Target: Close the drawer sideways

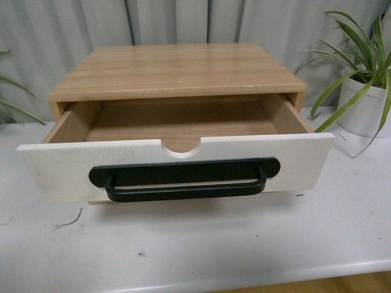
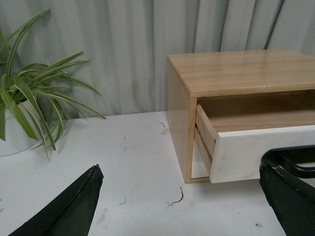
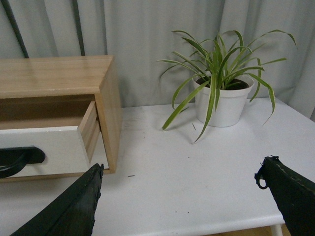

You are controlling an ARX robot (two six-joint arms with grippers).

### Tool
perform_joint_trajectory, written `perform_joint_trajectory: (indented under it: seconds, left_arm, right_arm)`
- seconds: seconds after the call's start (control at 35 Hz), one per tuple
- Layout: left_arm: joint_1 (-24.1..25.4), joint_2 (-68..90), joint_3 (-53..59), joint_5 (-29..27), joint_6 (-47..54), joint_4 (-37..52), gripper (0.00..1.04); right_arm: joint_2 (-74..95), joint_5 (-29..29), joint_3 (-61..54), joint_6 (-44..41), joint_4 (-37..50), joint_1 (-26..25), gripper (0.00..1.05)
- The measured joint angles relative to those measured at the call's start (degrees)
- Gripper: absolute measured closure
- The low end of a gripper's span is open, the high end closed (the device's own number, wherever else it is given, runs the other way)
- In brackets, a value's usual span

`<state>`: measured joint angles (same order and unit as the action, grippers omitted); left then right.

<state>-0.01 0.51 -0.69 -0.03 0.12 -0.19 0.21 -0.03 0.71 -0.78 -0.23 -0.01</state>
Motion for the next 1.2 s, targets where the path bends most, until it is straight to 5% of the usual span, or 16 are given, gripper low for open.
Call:
perform_joint_trajectory:
  seconds: [0.69,0.71,0.83,0.94,1.2]
  left_arm:
    - [0.0,0.0,0.0,0.0,-0.02,0.0,0.07]
    - [1.05,0.76,-0.63,4.92,-1.4,-3.34,0.07]
    - [-1.84,5.79,-1.29,10.91,-0.59,-2.93,0.07]
    - [-5.86,11.58,-1.38,13.57,6.01,1.11,0.07]
    - [-6.71,21.86,-1.25,17.38,21.64,9.7,0.07]
  right_arm:
    - [0.0,0.0,0.0,0.0,-0.02,0.0,0.06]
    - [2.47,6.82,1.62,3.89,-5.14,2.84,0.06]
    - [15.41,14.58,5.18,9.64,-2.38,5.27,0.06]
    - [26.12,13.49,10.03,8.83,1.42,6.03,0.06]
    - [37.94,7.96,15.19,-0.7,-1.57,13.2,0.06]
